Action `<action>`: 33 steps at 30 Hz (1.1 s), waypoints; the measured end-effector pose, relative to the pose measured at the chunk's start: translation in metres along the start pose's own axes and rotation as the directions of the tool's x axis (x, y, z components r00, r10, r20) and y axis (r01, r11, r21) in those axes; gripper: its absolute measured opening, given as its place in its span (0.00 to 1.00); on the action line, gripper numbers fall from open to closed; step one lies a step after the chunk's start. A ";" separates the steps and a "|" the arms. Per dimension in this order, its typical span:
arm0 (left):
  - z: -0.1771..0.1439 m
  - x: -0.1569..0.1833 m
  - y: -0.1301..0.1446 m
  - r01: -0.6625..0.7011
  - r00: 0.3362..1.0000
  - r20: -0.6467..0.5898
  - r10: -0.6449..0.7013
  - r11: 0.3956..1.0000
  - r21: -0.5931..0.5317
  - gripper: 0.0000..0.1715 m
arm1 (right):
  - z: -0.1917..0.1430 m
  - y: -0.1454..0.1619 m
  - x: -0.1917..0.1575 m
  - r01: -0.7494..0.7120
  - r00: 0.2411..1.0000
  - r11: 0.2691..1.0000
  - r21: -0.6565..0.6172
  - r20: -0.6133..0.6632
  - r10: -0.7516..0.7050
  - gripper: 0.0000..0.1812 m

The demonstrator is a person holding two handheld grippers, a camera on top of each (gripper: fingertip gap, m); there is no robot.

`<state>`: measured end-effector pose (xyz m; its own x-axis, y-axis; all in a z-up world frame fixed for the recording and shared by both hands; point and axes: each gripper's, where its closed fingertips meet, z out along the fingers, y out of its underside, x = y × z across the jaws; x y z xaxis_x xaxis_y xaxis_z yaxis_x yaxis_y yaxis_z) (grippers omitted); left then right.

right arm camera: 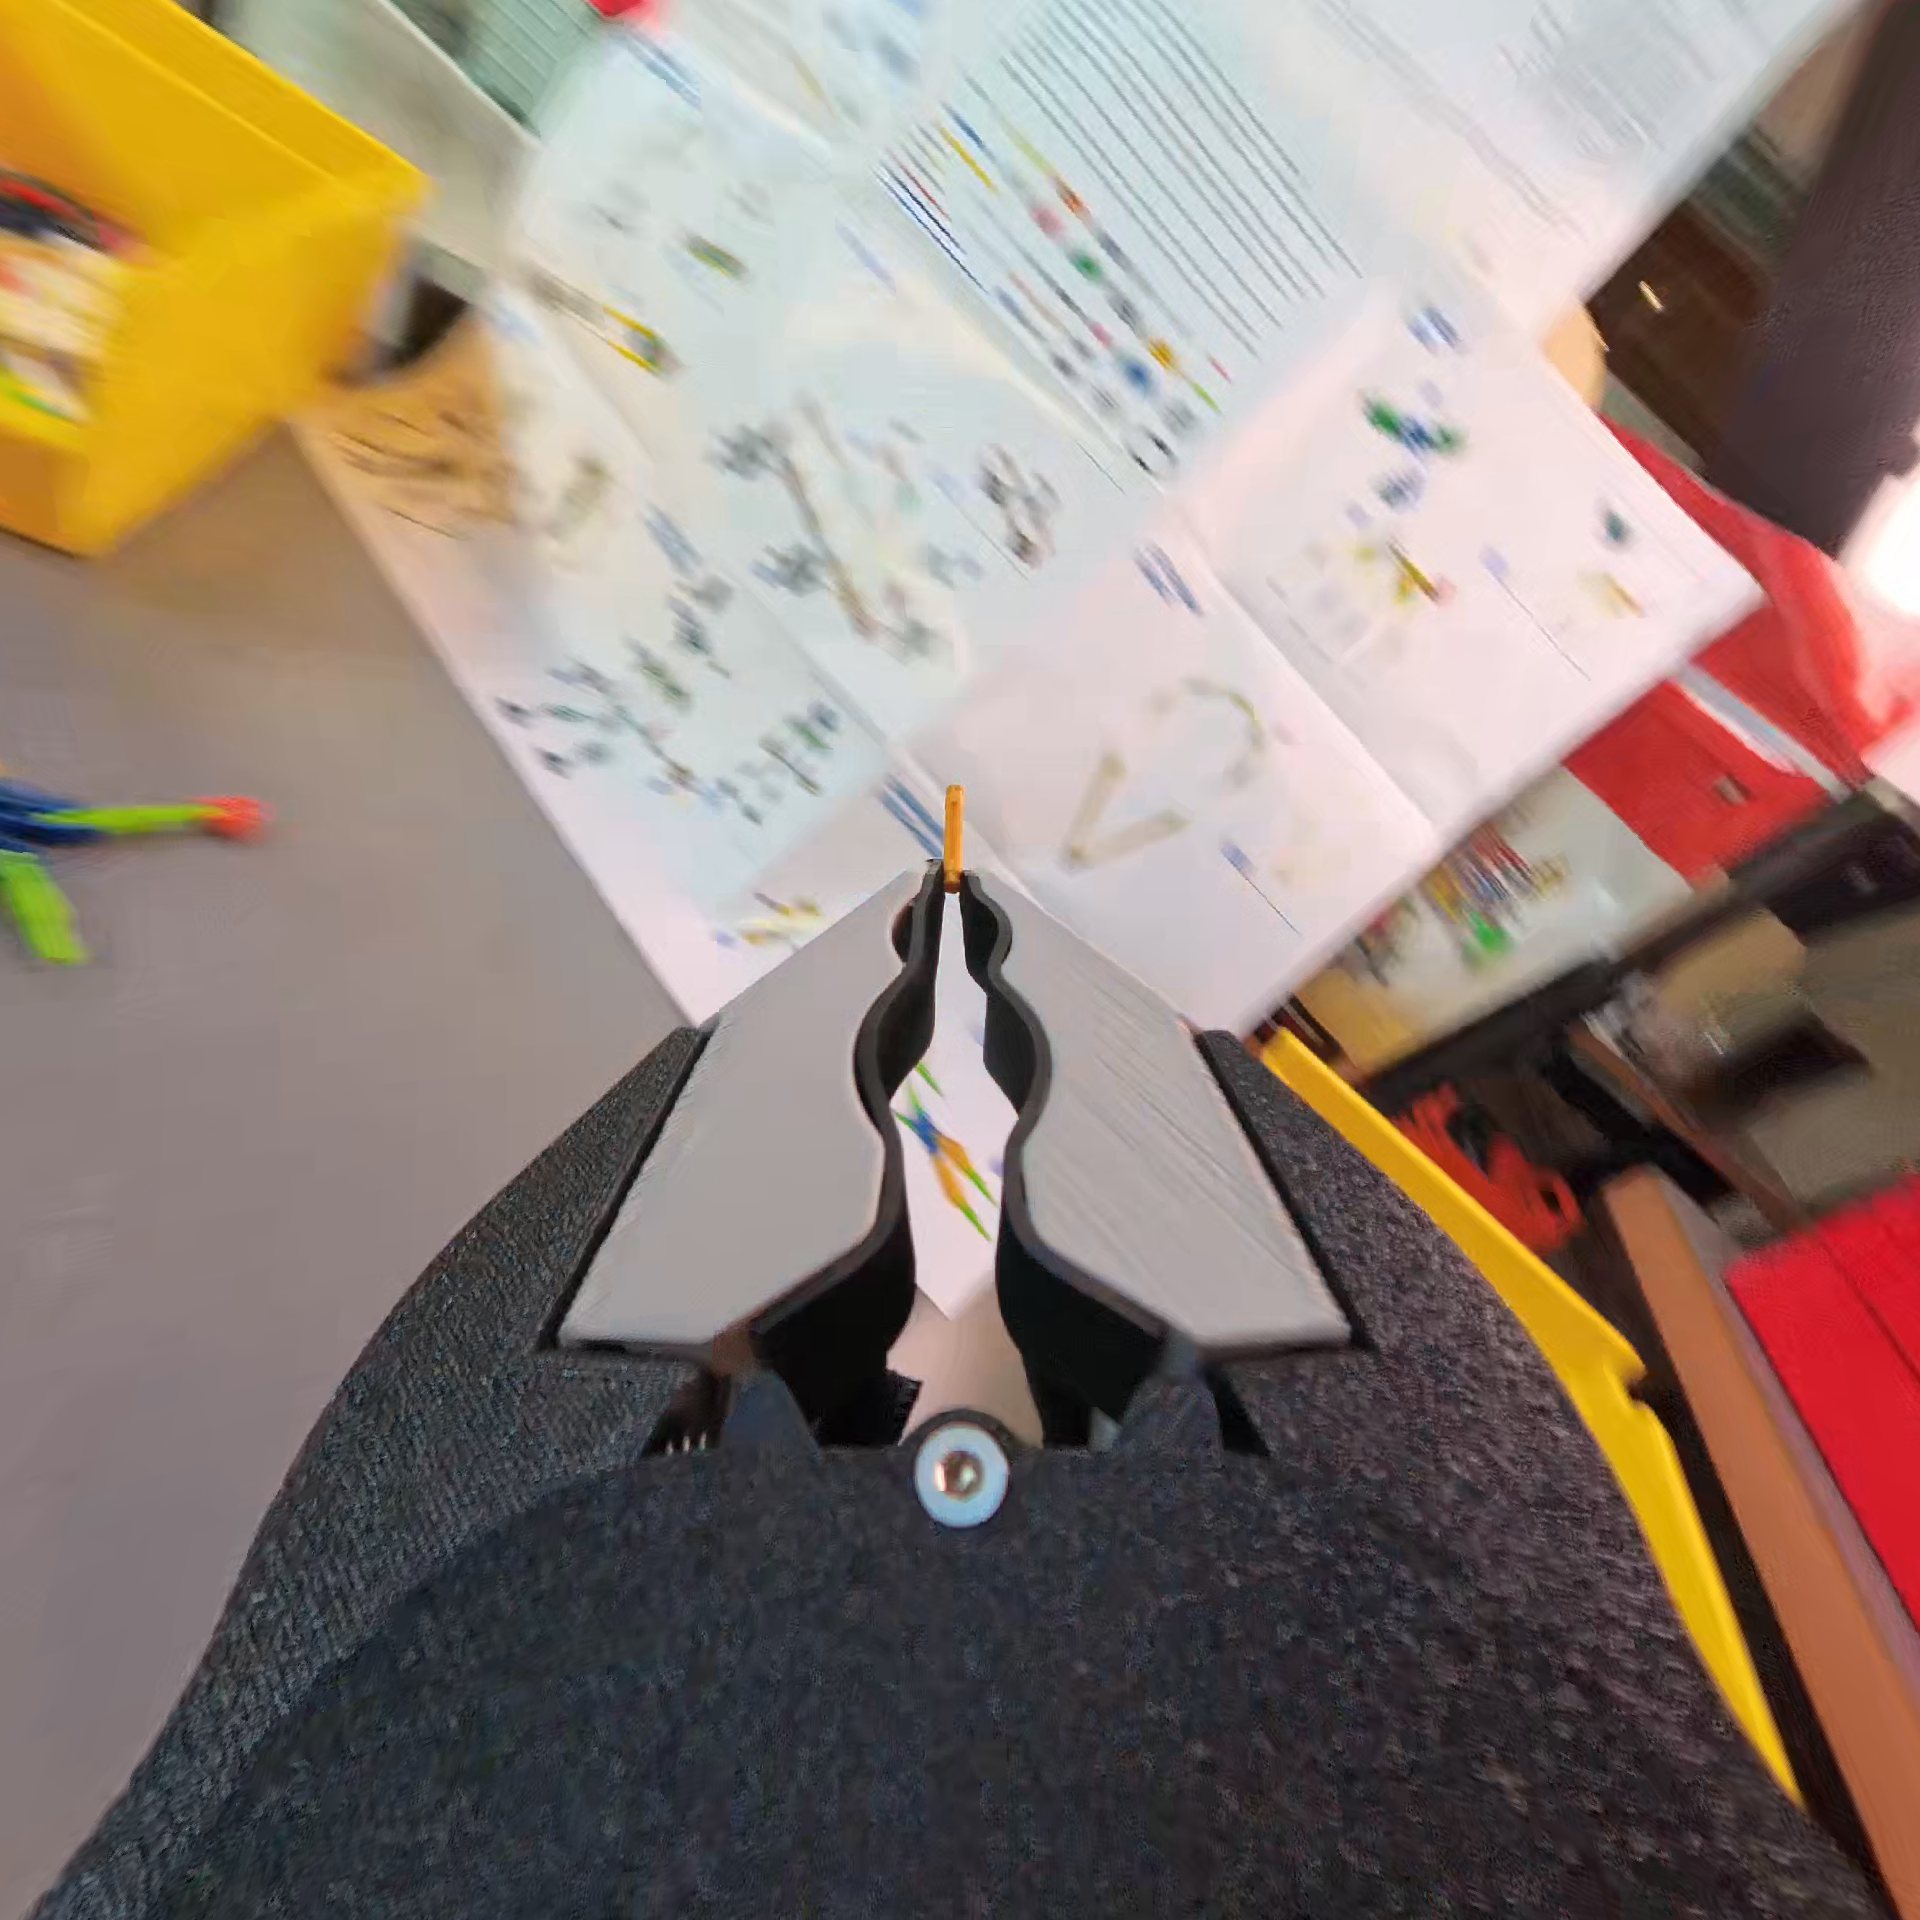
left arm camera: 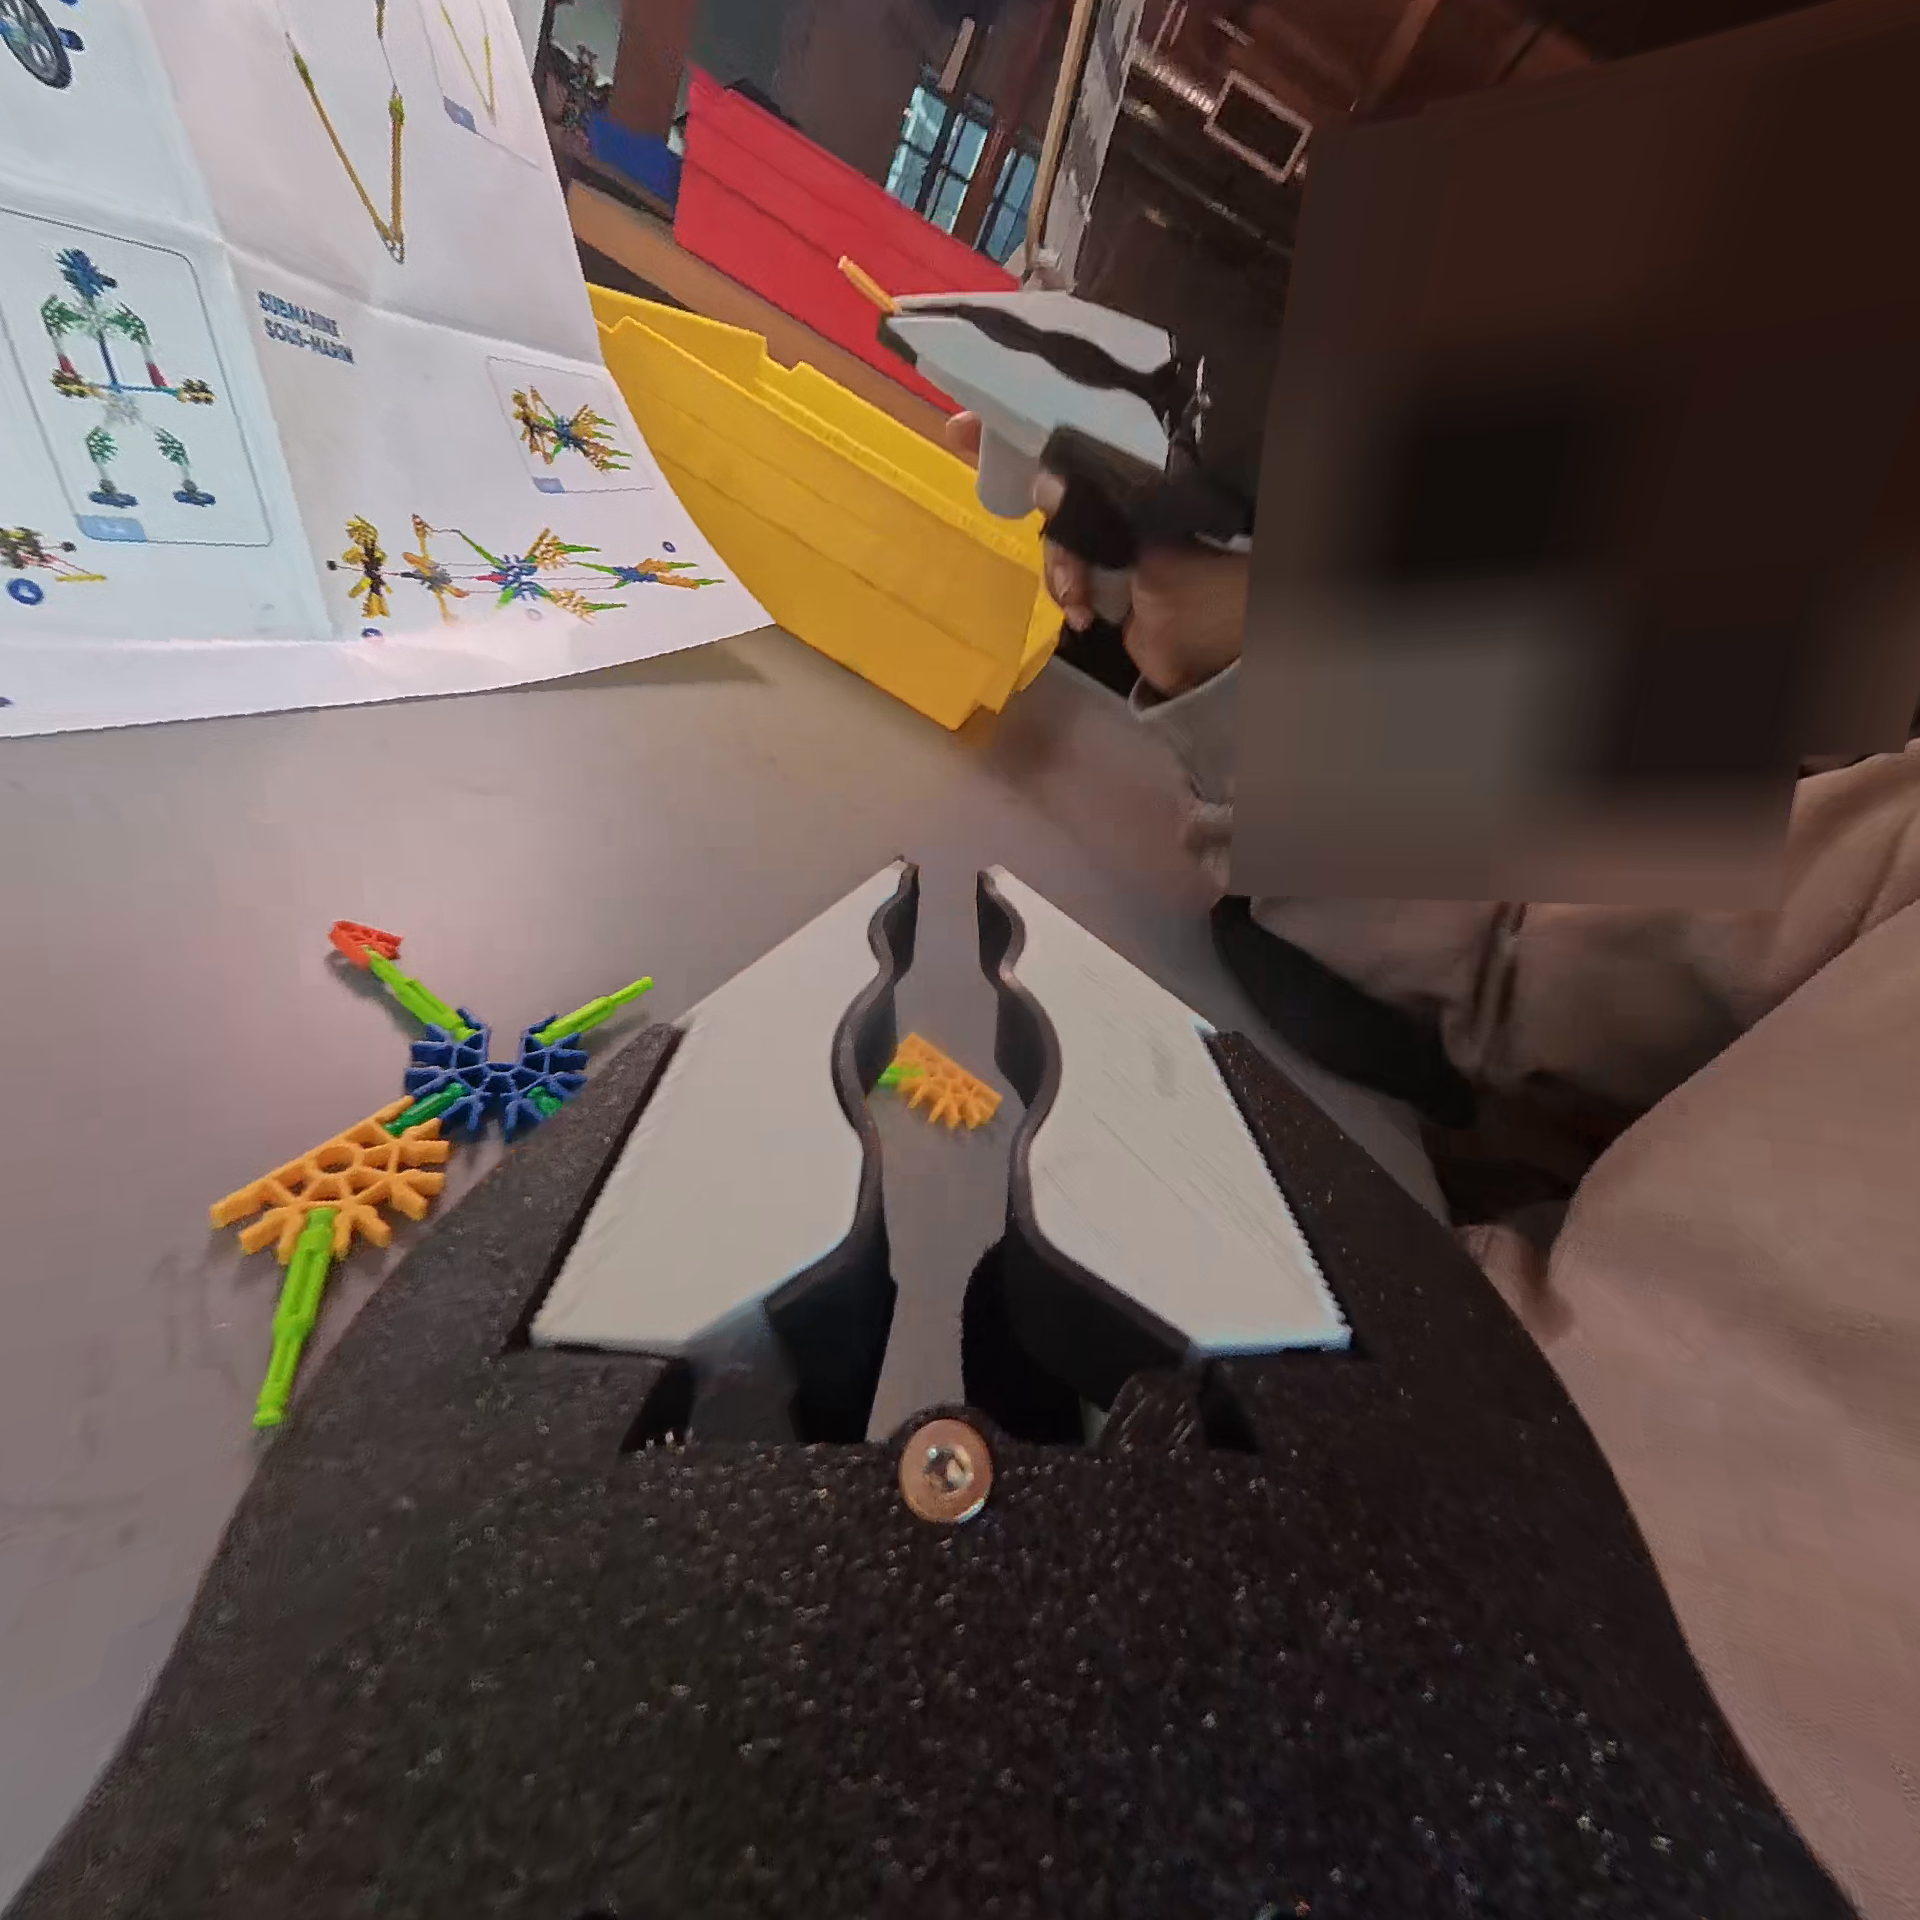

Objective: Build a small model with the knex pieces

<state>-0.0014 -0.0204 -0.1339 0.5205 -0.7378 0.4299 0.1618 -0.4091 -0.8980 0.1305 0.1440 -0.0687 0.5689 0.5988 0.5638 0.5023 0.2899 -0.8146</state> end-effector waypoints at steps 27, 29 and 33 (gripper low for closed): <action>0.009 -0.014 0.027 -0.141 0.979 0.123 0.164 0.974 -0.178 0.10 | -0.026 0.051 -0.218 0.076 0.584 0.918 -0.389 0.764 0.275 0.08; 0.008 -0.015 0.026 -0.146 0.977 0.128 0.169 0.973 -0.177 0.10 | -0.026 0.059 -0.221 0.120 0.595 0.909 -0.399 0.762 0.255 0.04; 0.006 -0.018 0.024 -0.142 0.975 0.145 0.167 0.976 -0.167 0.11 | -0.026 0.058 -0.221 0.108 0.587 0.911 -0.399 0.765 0.266 0.00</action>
<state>-0.0024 -0.0136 -0.1634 0.6565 -0.7098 0.2554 -0.0564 -0.3838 -0.9217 0.0507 0.0094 -0.2366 -0.0310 0.9995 0.0105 0.7788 0.0307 -0.6265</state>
